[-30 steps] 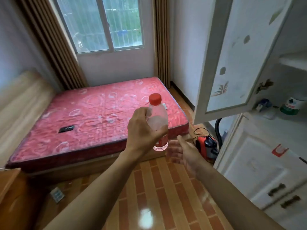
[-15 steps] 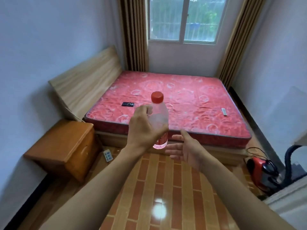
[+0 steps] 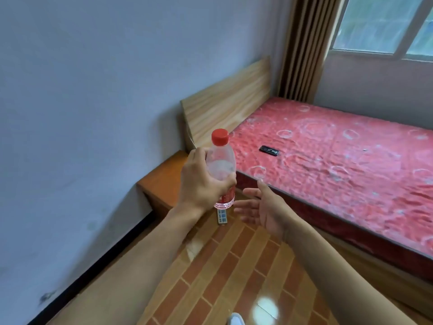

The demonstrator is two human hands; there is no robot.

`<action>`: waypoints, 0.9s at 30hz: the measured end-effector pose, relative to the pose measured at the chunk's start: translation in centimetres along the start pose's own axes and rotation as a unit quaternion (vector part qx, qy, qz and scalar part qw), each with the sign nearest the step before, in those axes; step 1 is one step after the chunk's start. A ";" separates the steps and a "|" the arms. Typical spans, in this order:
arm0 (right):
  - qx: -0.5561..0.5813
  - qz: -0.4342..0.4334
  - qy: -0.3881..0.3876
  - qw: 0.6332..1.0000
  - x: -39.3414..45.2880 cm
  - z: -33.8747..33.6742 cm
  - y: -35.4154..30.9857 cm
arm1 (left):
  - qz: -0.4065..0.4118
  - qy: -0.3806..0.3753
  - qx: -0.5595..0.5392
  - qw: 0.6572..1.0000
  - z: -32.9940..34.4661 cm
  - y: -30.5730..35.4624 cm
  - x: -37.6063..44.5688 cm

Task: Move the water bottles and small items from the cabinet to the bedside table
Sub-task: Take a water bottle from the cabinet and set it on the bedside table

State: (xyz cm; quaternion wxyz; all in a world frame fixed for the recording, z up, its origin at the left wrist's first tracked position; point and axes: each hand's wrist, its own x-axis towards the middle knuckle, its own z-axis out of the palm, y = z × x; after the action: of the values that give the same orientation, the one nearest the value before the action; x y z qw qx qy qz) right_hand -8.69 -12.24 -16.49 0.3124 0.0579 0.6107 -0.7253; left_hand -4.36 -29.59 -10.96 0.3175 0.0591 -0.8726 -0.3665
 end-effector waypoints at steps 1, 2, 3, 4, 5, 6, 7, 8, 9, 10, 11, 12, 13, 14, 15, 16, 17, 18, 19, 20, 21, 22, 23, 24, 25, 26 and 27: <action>-0.001 0.001 -0.013 1.000 1.6 0.6 -0.7 | -0.006 0.006 0.012 1.000 -0.1 -0.9 1.1; -0.004 0.004 -0.025 1.000 3.4 1.4 -1.5 | -0.010 0.011 0.028 1.000 -0.2 -1.7 2.4; -0.010 0.009 -0.036 0.999 5.0 2.0 -2.2 | -0.014 0.015 0.044 0.999 -0.2 -2.6 3.6; -0.015 0.013 -0.046 0.999 6.5 2.7 -2.8 | -0.020 0.020 0.057 0.998 -0.3 -3.3 4.7; -0.020 0.015 -0.057 0.998 8.0 3.5 -3.5 | -0.027 0.025 0.064 0.997 -0.4 -4.1 5.9; -0.027 0.016 -0.066 0.997 9.4 4.2 -4.2 | -0.034 0.031 0.068 0.997 -0.5 -4.9 7.0; -0.033 0.019 -0.071 0.997 10.7 5.0 -4.8 | -0.041 0.035 0.071 0.996 -0.5 -5.8 8.1; -0.037 0.025 -0.073 0.996 12.1 5.7 -5.4 | -0.048 0.038 0.076 0.995 -0.5 -6.7 9.1; -0.040 0.031 -0.075 0.996 13.3 6.3 -5.8 | -0.055 0.038 0.080 0.995 -0.5 -7.6 9.9; -0.044 0.037 -0.080 0.995 14.4 6.9 -6.1 | -0.061 0.040 0.082 0.994 -0.6 -8.5 10.6; -0.046 0.043 -0.085 0.994 15.5 7.5 -6.3 | -0.068 0.042 0.084 0.993 -0.6 -9.5 11.3; -0.050 0.047 -0.089 0.994 16.8 8.1 -6.4 | -0.074 0.045 0.084 0.993 -0.7 -10.4 12.1; -0.054 0.051 -0.093 0.993 18.2 8.8 -6.6 | -0.080 0.046 0.084 0.992 -0.7 -11.4 12.9; -0.059 0.056 -0.096 0.992 19.5 9.5 -6.7 | -0.086 0.045 0.083 0.992 -0.7 -12.6 13.8; -0.065 0.062 -0.097 0.991 20.9 10.3 -6.9 | -0.090 0.043 0.082 0.992 -0.7 -13.8 14.6; -0.071 0.066 -0.096 0.991 22.2 11.1 -7.2 | -0.094 0.041 0.080 0.992 -0.6 -15.1 15.5; -0.074 0.069 -0.093 0.990 23.5 11.9 -7.4 | -0.096 0.040 0.079 0.991 -0.6 -16.3 16.4; -0.077 0.072 -0.090 0.990 24.9 12.7 -7.6 | -0.098 0.039 0.078 0.991 -0.5 -17.5 17.3; -0.079 0.074 -0.087 0.990 26.2 13.5 -7.8 | -0.099 0.037 0.076 0.992 -0.5 -18.8 18.2; -0.080 0.077 -0.084 0.990 27.5 14.2 -7.9 | -0.099 0.035 0.074 0.992 -0.4 -20.1 19.1; -0.078 0.082 -0.080 0.990 28.8 15.1 -8.0 | -0.101 0.034 0.072 0.992 -0.4 -21.4 20.0; -0.076 0.086 -0.074 0.991 30.1 15.9 -8.1 | -0.102 0.032 0.071 0.992 -0.5 -22.6 20.9; -0.075 0.090 -0.068 0.991 31.4 16.7 -8.2 | -0.103 0.029 0.070 0.992 -0.5 -23.8 21.9; -0.075 0.094 -0.063 0.991 32.6 17.5 -8.4 | -0.106 0.024 0.070 0.992 -0.5 -25.0 22.9; -0.075 0.100 -0.060 0.990 33.8 18.3 -8.6 | -0.109 0.020 0.070 0.991 -0.6 -26.2 23.8; -0.077 0.105 -0.058 0.990 34.9 19.1 -8.8 | -0.112 0.014 0.071 0.991 -0.6 -27.3 24.7; -0.080 0.109 -0.055 0.989 36.0 19.8 -9.0 | -0.114 0.006 0.072 0.991 -0.6 -28.4 25.5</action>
State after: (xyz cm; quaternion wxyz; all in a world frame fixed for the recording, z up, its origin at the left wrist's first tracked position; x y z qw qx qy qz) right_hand -36.25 -43.72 -20.75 0.4266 0.0592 0.6388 -0.6375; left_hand -27.85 -59.05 -16.90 0.2740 0.1836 -0.8822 -0.3360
